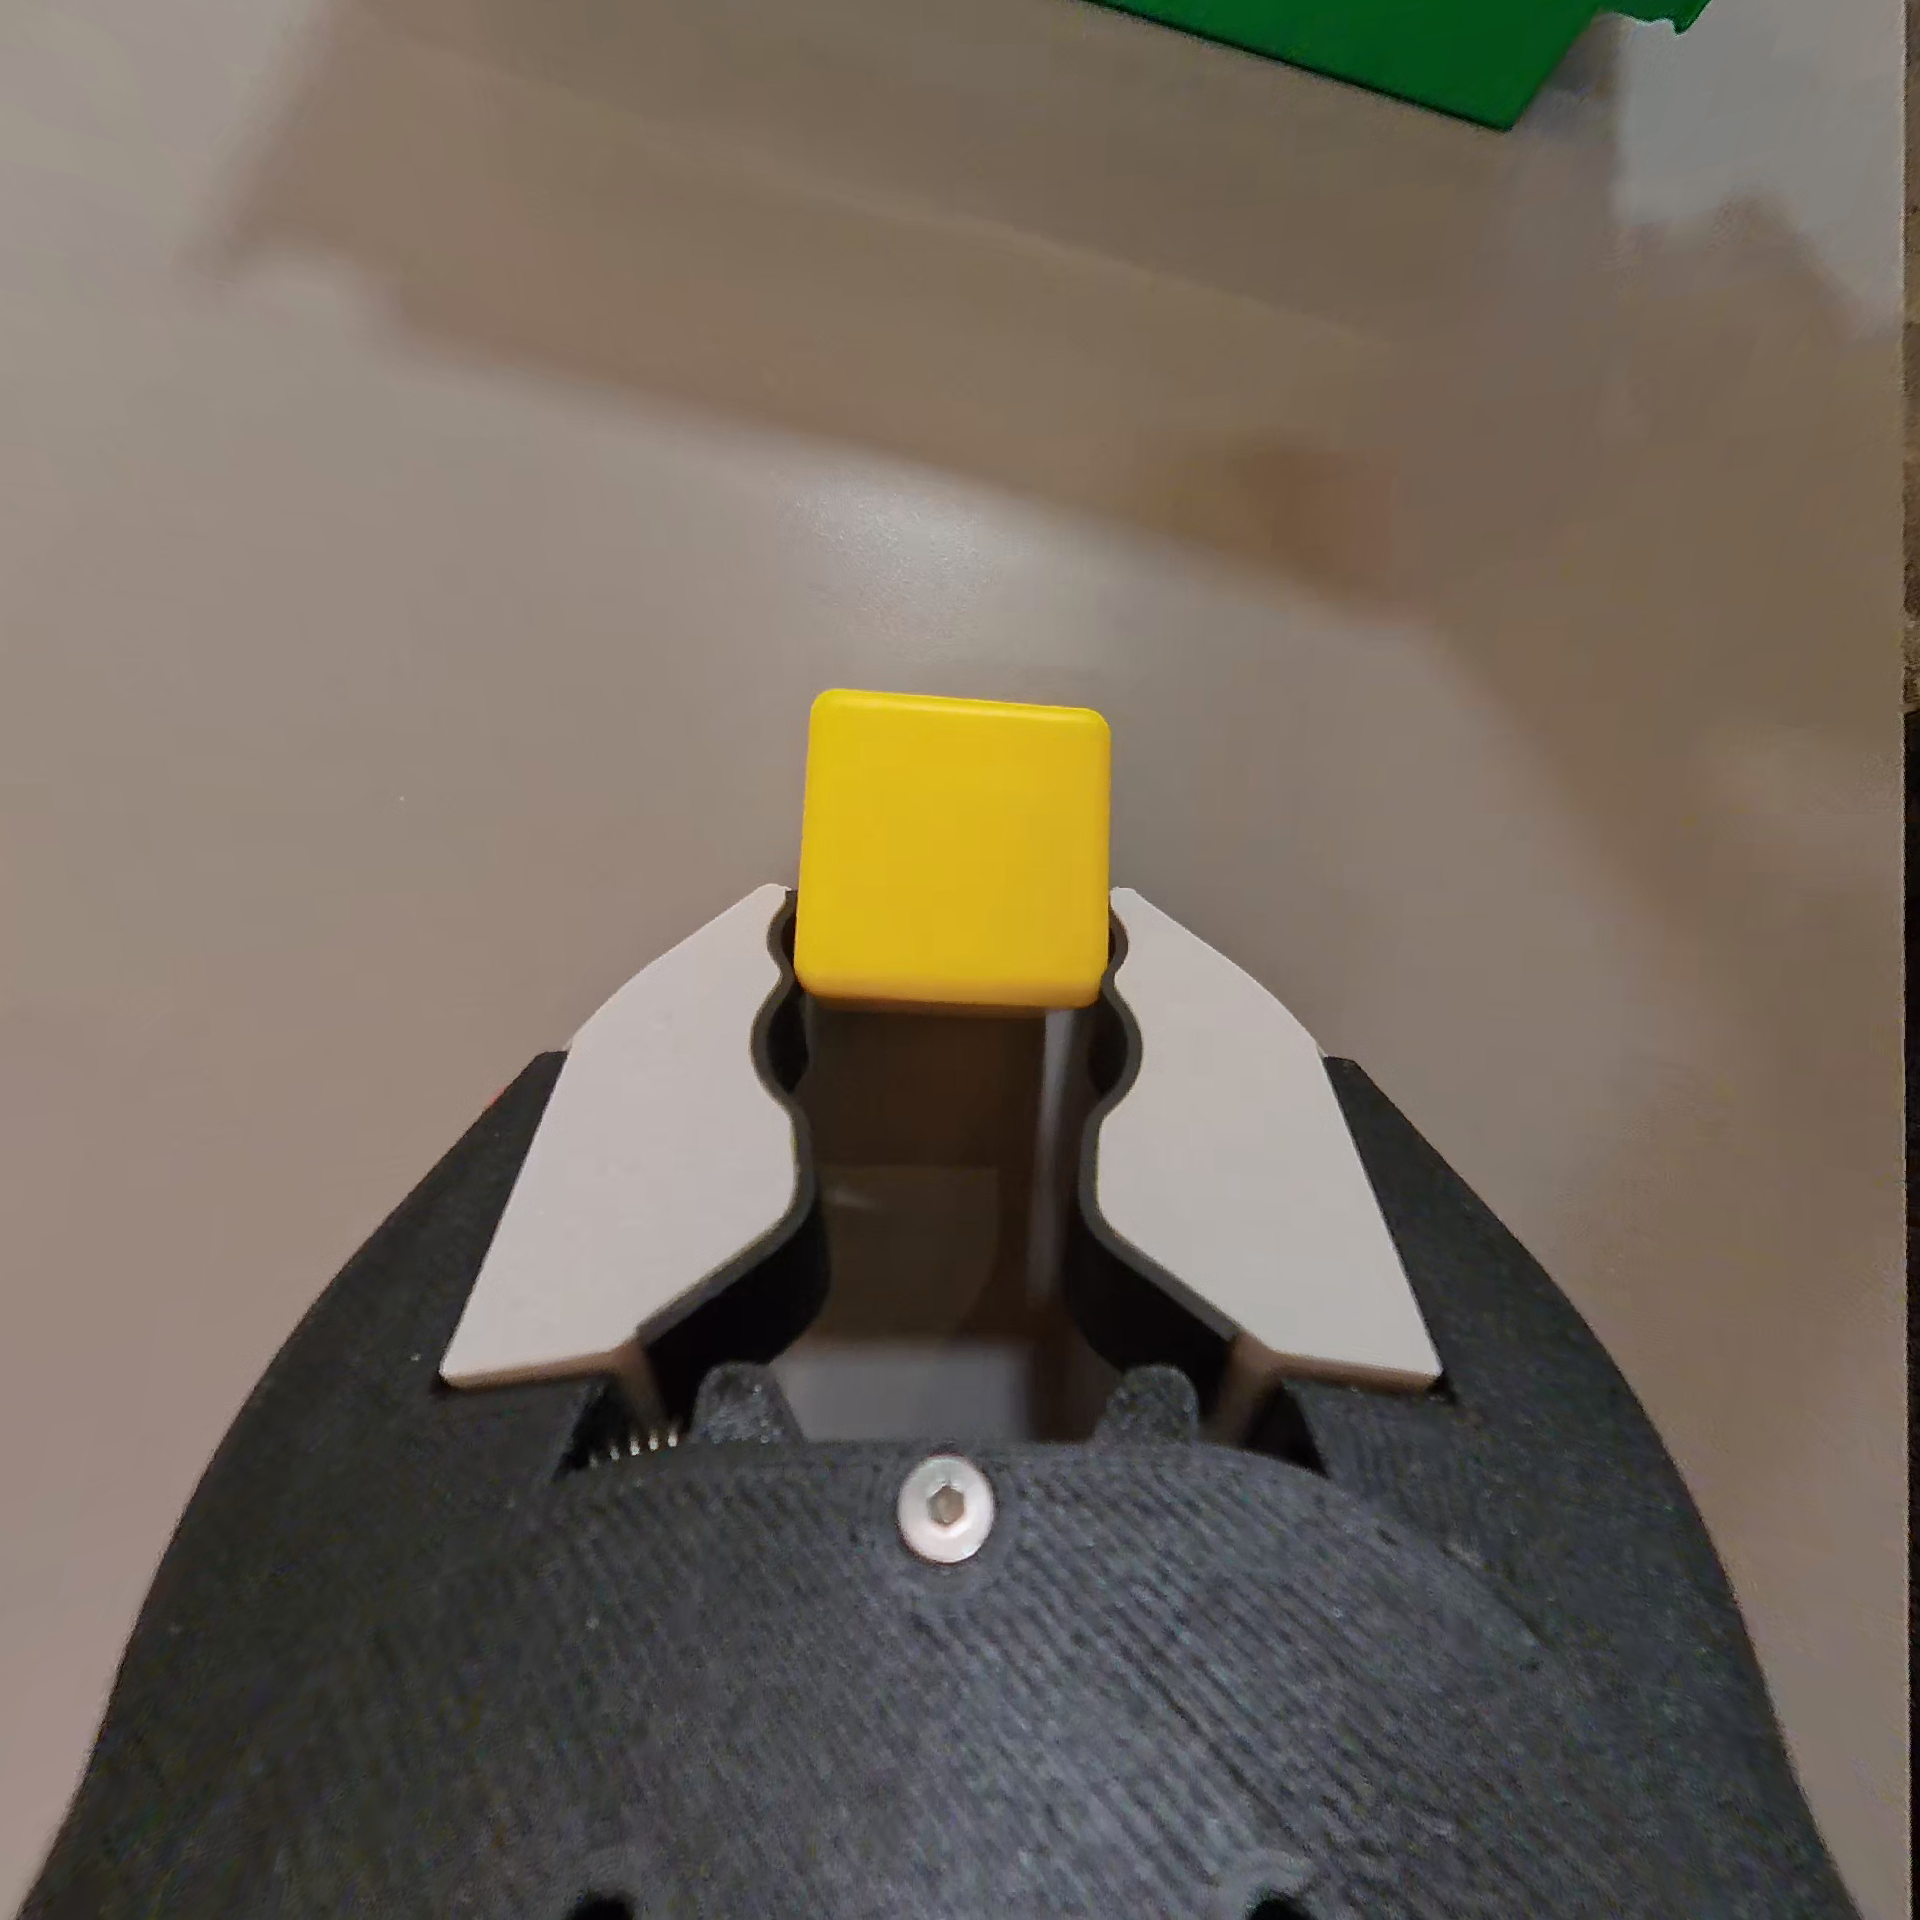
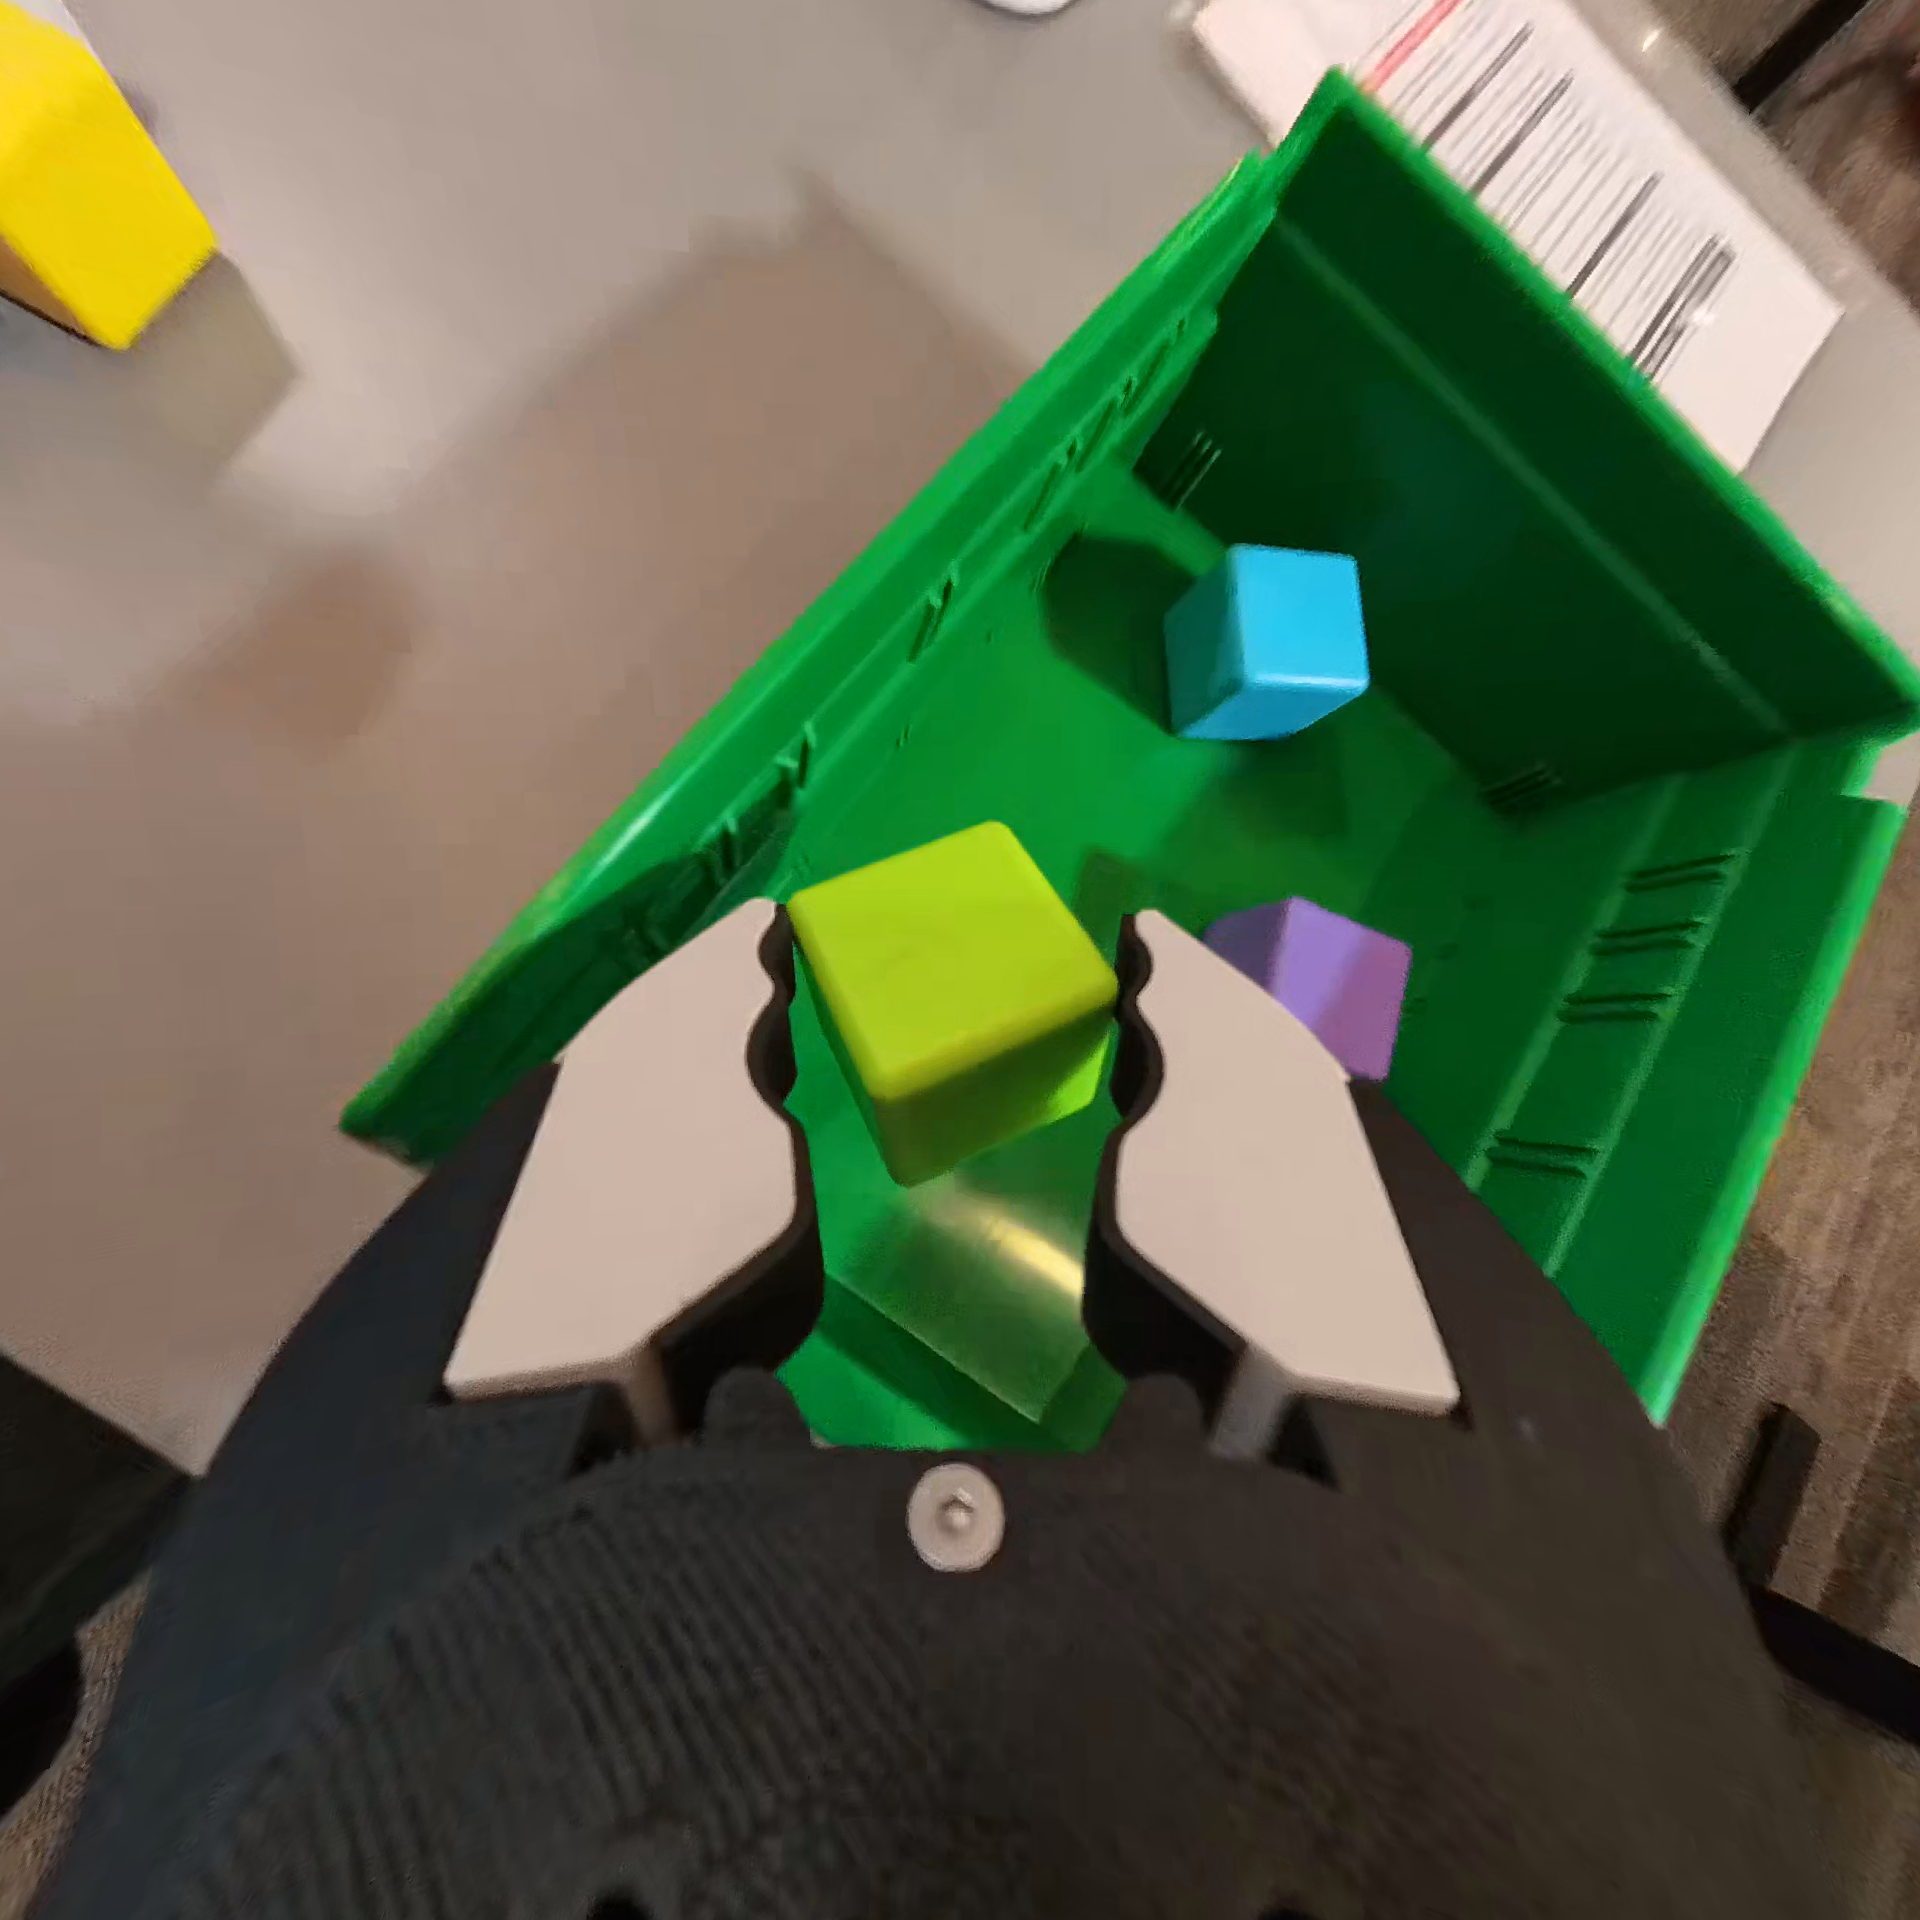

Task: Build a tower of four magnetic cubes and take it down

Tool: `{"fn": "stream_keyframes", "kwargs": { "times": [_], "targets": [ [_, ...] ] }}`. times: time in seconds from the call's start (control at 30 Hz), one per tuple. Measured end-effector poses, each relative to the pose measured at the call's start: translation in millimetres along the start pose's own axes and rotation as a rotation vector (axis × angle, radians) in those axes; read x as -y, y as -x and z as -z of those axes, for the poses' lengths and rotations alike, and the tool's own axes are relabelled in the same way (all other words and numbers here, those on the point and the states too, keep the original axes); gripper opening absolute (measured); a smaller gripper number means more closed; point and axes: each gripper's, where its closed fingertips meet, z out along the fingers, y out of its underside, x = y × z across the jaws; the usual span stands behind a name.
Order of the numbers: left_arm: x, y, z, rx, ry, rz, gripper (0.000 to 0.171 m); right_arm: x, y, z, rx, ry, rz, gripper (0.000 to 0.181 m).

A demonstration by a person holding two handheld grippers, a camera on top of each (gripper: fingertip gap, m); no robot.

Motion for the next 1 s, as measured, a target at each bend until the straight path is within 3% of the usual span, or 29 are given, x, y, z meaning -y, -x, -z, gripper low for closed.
{"fn": "stream_keyframes", "kwargs": {
  "times": [0.27,0.4,0.83,1.0],
  "targets": [
    [0,0,0,0.002,0.0,0.003,0.054,-5,-4,-58,0.133,0.086,0.003,0.061],
    [1,0,-1,0.0,-0.001,0.006,0.053,-5,-4,-71,0.181,0.072,-0.04,0.06],
    [1,-2,-1,-0.015,0.0,0.008,0.053,-6,-5,-65,0.141,0.048,-0.024,0.069],
    [0,-2,-1,-0.016,0.001,0.006,0.053,15,-14,-36,0.099,-0.042,-0.037,0.067]
  ]
}}
